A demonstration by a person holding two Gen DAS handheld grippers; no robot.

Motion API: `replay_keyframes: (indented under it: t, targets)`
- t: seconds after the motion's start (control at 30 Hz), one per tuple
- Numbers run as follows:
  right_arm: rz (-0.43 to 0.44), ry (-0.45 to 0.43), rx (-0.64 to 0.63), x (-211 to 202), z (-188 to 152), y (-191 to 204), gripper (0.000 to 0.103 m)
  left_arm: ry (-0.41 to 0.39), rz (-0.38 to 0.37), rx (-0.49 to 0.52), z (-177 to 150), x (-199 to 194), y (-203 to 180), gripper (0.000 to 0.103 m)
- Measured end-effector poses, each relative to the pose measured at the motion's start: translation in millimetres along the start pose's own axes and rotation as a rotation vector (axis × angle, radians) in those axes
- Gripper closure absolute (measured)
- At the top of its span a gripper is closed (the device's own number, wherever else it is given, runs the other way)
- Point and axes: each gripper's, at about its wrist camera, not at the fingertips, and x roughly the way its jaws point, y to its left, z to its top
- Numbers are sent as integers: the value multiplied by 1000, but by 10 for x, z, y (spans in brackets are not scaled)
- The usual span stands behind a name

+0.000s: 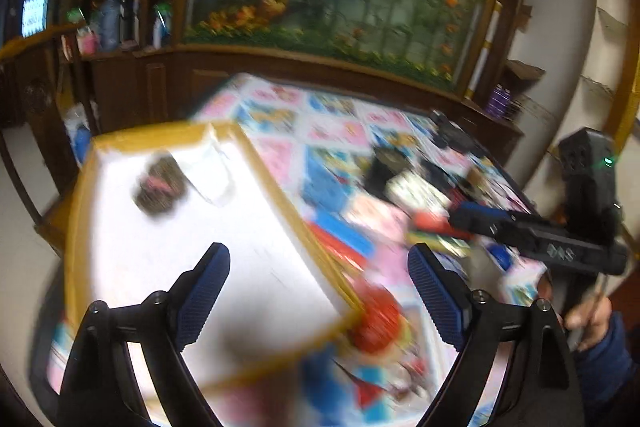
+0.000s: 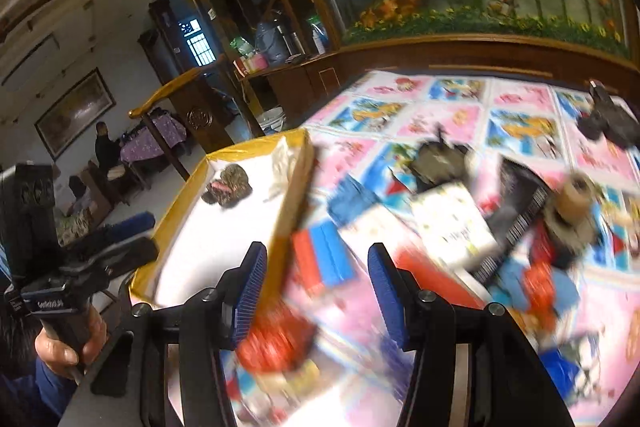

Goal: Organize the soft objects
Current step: 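Lift both open tools out of the tray back over the table, then grasp the red plastic bag with the left tool while the right tool grasps the Vinda tissue pack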

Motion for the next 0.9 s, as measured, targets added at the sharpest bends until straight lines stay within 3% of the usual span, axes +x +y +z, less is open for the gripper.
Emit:
replay_keyframes:
  t: [0.07, 0.2, 0.3, 0.37, 0.43, 0.6, 0.73, 0.8, 0.83, 0.9]
  targets:
    - [-41, -26, 18, -145, -120, -191, 46, 87, -58, 10, -250, 108, -187, 13]
    - [-29, -62, 105, -369, -142, -503, 46, 179, -5, 74, -568, 366, -466, 13]
    - [10, -89, 117, -483, -126, -511, 46, 196, 13, 49, -567, 489, -441, 19]
    - [2, -94, 110, -522, -124, -482, 46, 212, 9, 48, -543, 555, -448, 37]
    - [4, -90, 110, -542, -121, -464, 46, 228, 24, 44, -528, 617, -432, 45]
    - [8, -77, 134, -484, -118, -470, 46, 271, 26, 27, -477, 825, -448, 46]
    - [-1, -14, 102, -352, -156, -396, 46, 287, 8, 39, -472, 950, -522, 46]
    - [-6, 31, 73, -248, -193, -334, 46, 290, -13, 40, -501, 965, -540, 54]
    - [-9, 57, 59, -190, -224, -308, 46, 281, -26, 42, -503, 939, -543, 66]
    - [-11, 113, 37, -66, -282, -263, 46, 282, -49, 40, -517, 925, -539, 66]
